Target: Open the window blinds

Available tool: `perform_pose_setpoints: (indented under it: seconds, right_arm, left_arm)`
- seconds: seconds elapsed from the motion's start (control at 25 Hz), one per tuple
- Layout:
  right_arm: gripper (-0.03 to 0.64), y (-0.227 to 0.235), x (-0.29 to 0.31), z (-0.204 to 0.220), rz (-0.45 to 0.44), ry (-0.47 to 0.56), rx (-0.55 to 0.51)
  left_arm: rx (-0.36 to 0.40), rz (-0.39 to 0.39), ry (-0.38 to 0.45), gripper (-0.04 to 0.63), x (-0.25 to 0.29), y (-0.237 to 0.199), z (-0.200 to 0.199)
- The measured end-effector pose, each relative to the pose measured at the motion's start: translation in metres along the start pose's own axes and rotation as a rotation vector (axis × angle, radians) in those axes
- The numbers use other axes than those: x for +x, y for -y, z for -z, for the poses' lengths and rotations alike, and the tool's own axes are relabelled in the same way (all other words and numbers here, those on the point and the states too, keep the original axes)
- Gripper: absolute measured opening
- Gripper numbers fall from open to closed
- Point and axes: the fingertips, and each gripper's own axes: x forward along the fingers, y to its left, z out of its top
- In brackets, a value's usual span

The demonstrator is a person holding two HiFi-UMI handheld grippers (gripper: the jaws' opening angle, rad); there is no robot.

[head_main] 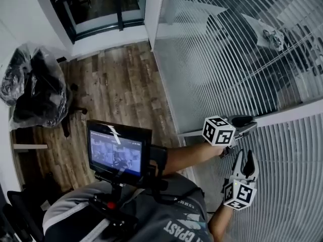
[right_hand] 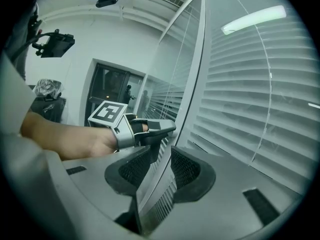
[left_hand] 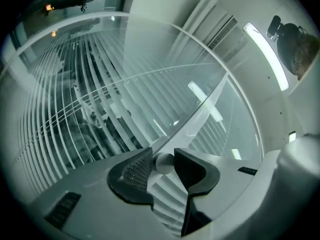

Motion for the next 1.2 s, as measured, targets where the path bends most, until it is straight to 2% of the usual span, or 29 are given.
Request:
perform_pose_setpoints:
  seconds: [0.44, 0.6, 0.72, 0.88, 1.04, 1.2]
  right_arm:
    - [0.098, 0.000, -0.002, -0.005, -0.003, 0.009, -0.001]
    - [0.098, -0.001, 0.001, -0.003, -0.019, 0.012, 0.021]
    - [0.098, 0.003, 0.003, -0.008, -0.020, 0.028, 0.036]
    - [0.098, 0.012, 0.005, -0.024, -0.022, 0.082, 0.026]
    - [0.098, 0.012, 0.012, -0.043, -0.035, 0.129, 0.023]
    - [0.098, 0.003, 0.025, -0.062, -0.065, 0.173, 0.037]
  left_arm:
    - [0.013, 0.002, -0.006, 0.138, 0.000, -0.001, 0.001]
    - [0.073, 0.019, -0.049, 0.141, 0.002, -0.001, 0.003]
    - [0.167, 0.036, -0.109, 0.141, 0.002, 0.002, 0.007]
    - [0.354, 0.046, -0.170, 0.141, -0.007, 0.007, 0.011]
    - [0.541, 0.052, -0.192, 0.141, -0.021, 0.017, -0.002]
    - [0.654, 0.023, -0.195, 0.141, -0.050, 0.014, -0.027]
